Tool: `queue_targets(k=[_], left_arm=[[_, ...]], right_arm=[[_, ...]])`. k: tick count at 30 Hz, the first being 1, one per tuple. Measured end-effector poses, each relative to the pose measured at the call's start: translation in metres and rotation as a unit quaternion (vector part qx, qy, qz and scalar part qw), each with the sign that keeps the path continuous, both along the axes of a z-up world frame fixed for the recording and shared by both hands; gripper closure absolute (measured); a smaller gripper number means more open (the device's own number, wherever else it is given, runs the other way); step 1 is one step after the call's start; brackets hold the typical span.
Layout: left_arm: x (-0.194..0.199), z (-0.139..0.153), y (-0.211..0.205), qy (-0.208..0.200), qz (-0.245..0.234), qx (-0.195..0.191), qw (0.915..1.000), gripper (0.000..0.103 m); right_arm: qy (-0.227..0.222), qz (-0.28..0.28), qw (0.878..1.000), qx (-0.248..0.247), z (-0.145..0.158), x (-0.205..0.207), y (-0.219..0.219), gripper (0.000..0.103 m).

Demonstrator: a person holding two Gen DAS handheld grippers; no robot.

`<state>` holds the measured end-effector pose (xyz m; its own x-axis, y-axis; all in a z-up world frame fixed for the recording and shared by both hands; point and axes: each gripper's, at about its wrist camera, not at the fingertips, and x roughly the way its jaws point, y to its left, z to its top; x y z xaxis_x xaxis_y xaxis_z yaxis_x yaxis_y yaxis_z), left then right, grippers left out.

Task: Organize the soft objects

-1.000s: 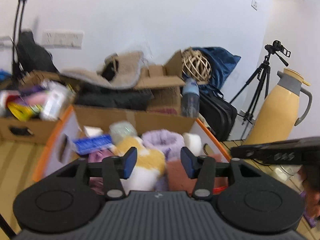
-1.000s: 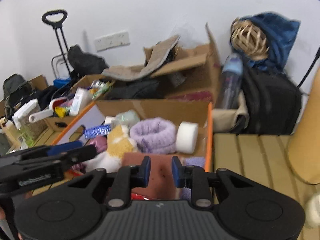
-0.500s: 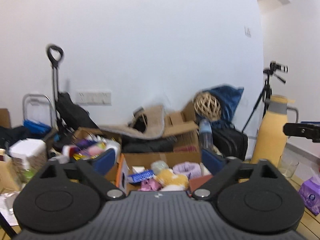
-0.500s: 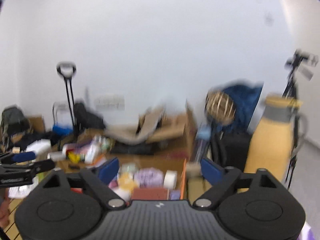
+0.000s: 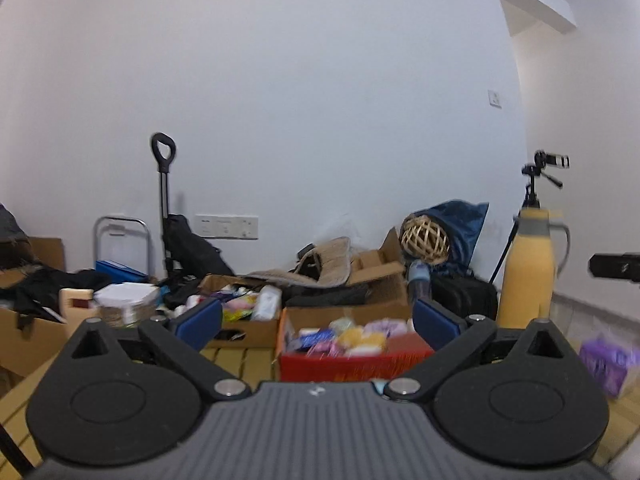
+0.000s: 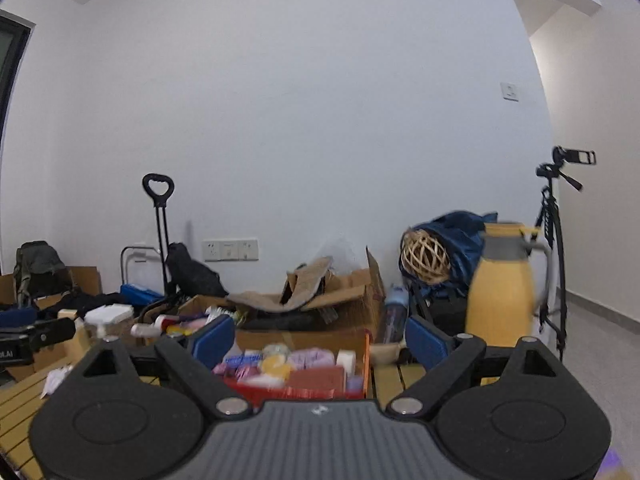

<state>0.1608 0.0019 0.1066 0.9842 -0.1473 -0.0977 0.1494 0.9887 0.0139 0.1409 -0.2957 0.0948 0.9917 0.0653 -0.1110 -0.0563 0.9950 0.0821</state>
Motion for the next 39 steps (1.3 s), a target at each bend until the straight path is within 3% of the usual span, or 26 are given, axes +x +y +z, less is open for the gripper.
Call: queue_targets(k=[4, 7, 10, 12, 16, 22, 30, 33, 36, 39], left_arm=[[-0.07, -0.032, 0.011, -0.005, 0.014, 0.005, 0.9999, 0.0], [-0.106, -0.047, 0.022, 0.017, -0.025, -0.008, 0.9995, 0.0], [-0.117, -0.048, 0.024, 0.028, -0.034, -0.013, 0.9989, 0.0], [-0.115, -0.05, 0.023, 0.02, -0.03, -0.006, 0.9993, 0.0], [-0.095, -0.061, 0.02, 0.043, -0.018, -0.008, 0.9989, 0.0], [-0.035, -0.081, 0.018, 0.092, -0.02, -0.013, 0.9955, 0.0], [0.082, -0.099, 0.0, 0.153, -0.048, -0.031, 0.9865, 0.0], [0.132, -0.105, -0.004, 0.187, -0.053, -0.057, 0.9793, 0.0], [0.179, -0.111, -0.013, 0.207, -0.054, -0.057, 0.9752, 0.0], [0.222, -0.118, -0.025, 0.218, -0.078, -0.044, 0.9719, 0.01]], right_arm=[[0.006, 0.013, 1.0, -0.016, -0.037, -0.067, 0.012, 0.009], [0.028, 0.026, 0.998, -0.042, -0.061, -0.111, 0.024, 0.008], [0.056, 0.065, 0.996, -0.034, -0.077, -0.138, 0.028, 0.004], [0.067, 0.063, 0.995, -0.026, -0.081, -0.142, 0.03, 0.004], [0.066, 0.052, 0.996, -0.024, -0.088, -0.133, 0.037, 0.004], [0.087, 0.043, 0.995, 0.015, -0.102, -0.086, 0.029, 0.007], [0.149, 0.051, 0.987, 0.044, -0.13, 0.022, 0.022, 0.02], [0.172, 0.06, 0.981, 0.071, -0.139, 0.068, 0.02, 0.025], [0.194, 0.073, 0.973, 0.099, -0.151, 0.118, 0.02, 0.032], [0.217, 0.085, 0.964, 0.127, -0.163, 0.164, 0.023, 0.04]])
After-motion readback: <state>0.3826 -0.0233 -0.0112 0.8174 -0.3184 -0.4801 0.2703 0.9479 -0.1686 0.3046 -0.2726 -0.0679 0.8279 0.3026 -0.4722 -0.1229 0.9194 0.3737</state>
